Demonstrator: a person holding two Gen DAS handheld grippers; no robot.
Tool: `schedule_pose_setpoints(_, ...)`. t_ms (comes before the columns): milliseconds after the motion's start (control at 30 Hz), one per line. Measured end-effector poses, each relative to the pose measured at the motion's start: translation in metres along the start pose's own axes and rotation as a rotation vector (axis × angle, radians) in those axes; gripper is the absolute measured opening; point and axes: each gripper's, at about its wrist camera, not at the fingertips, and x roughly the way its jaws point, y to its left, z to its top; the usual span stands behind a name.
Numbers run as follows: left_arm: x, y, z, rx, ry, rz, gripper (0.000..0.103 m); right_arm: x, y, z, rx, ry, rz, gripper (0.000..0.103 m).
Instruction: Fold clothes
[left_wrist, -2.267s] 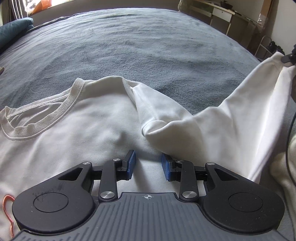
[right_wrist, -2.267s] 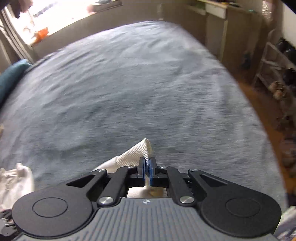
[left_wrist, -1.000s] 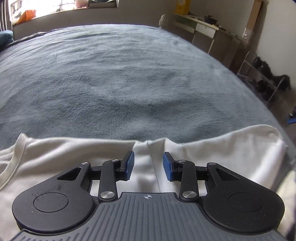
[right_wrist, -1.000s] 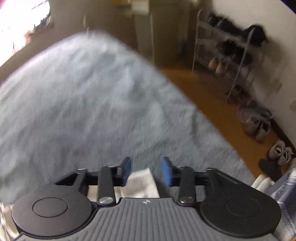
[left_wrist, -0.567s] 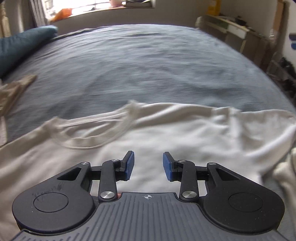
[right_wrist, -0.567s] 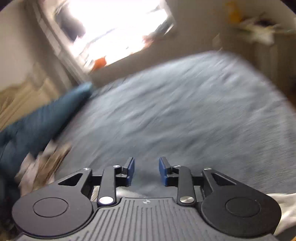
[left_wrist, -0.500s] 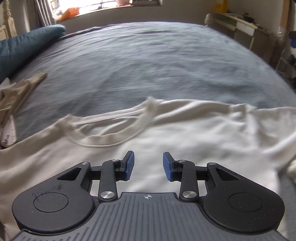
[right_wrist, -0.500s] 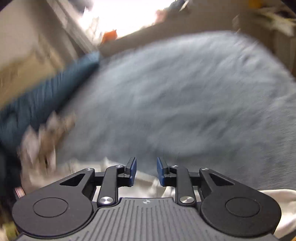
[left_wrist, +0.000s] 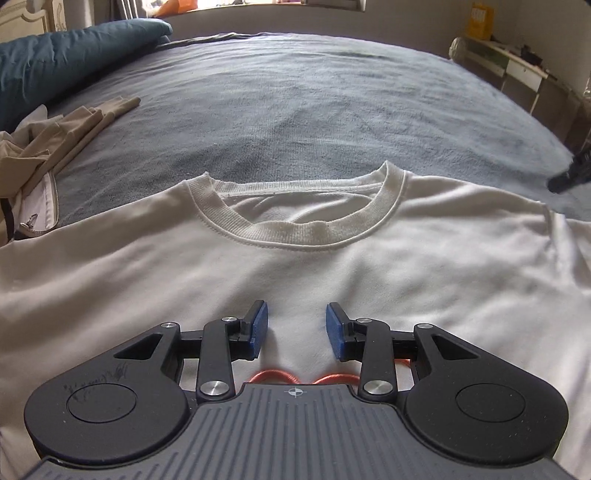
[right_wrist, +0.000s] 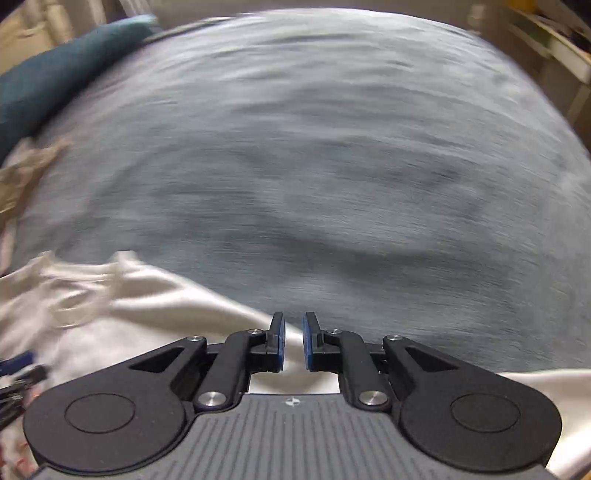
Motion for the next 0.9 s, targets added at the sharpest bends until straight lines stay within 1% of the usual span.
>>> schedule_pose_setpoints(67, -0.005, 0.007, -0.003, -0.009, 0.005, -0.014, 0.035, 0.01, 0.039, 0.006, -0.076, 0.017, 0.082, 0.012)
schedule_pose_setpoints(133, -0.01, 0.015, -0.007, -0.024, 0.011, -0.024, 0.035, 0.043, 0.076, 0.012, -0.129, 0.051, 0.13, 0.012)
schedule_pose_setpoints(167, -0.011, 0.021, -0.009, -0.038, 0.02, -0.027, 0.035, 0.064, 0.089, 0.018, -0.119, 0.05, 0.13, 0.012)
schedule_pose_setpoints(233, -0.012, 0.032, -0.015, -0.068, 0.035, -0.033, 0.035, 0.087, 0.099, 0.025, -0.06, -0.013, 0.088, 0.005)
schedule_pose_setpoints(267, -0.014, 0.039, -0.018, -0.083, 0.039, -0.04, 0.035, 0.093, 0.1, 0.029, -0.008, -0.052, 0.071, 0.005)
schedule_pose_setpoints(300, -0.015, 0.046, -0.021, -0.098, 0.043, -0.049, 0.035, 0.089, 0.096, 0.033, 0.078, -0.099, 0.057, 0.005)
schedule_pose_setpoints(333, -0.02, 0.054, -0.024, -0.109, 0.042, -0.056, 0.035, 0.08, 0.096, 0.036, 0.132, -0.128, 0.05, 0.013)
schedule_pose_setpoints(367, -0.025, 0.061, -0.026, -0.12, 0.04, -0.063, 0.035, 0.071, 0.1, 0.037, 0.137, -0.144, 0.063, 0.013)
schedule_pose_setpoints(400, -0.029, 0.069, -0.028, -0.13, 0.037, -0.07, 0.035, 0.061, 0.108, 0.037, 0.126, -0.149, 0.078, 0.013)
schedule_pose_setpoints(467, -0.043, 0.087, -0.033, -0.157, 0.037, -0.074, 0.035, 0.04, 0.133, 0.031, 0.05, -0.12, 0.115, 0.014)
schedule_pose_setpoints(567, -0.069, 0.124, -0.041, -0.222, 0.038, -0.061, 0.035, 0.008, 0.171, 0.018, -0.017, -0.094, 0.19, 0.014)
schedule_pose_setpoints(633, -0.087, 0.16, -0.047, -0.291, 0.027, -0.02, 0.035, -0.004, 0.204, 0.009, -0.032, -0.084, 0.256, 0.014)
schedule_pose_setpoints(733, -0.11, 0.219, -0.055, -0.408, 0.007, 0.063, 0.035, -0.014, 0.265, -0.001, -0.076, -0.069, 0.366, 0.017)
schedule_pose_setpoints(833, -0.128, 0.283, -0.065, -0.554, -0.023, 0.17, 0.037, -0.018, 0.339, -0.005, -0.202, -0.067, 0.46, 0.018)
schedule_pose_setpoints(900, -0.141, 0.324, -0.072, -0.66, -0.054, 0.238, 0.042, -0.019, 0.397, -0.005, -0.321, -0.082, 0.523, 0.021)
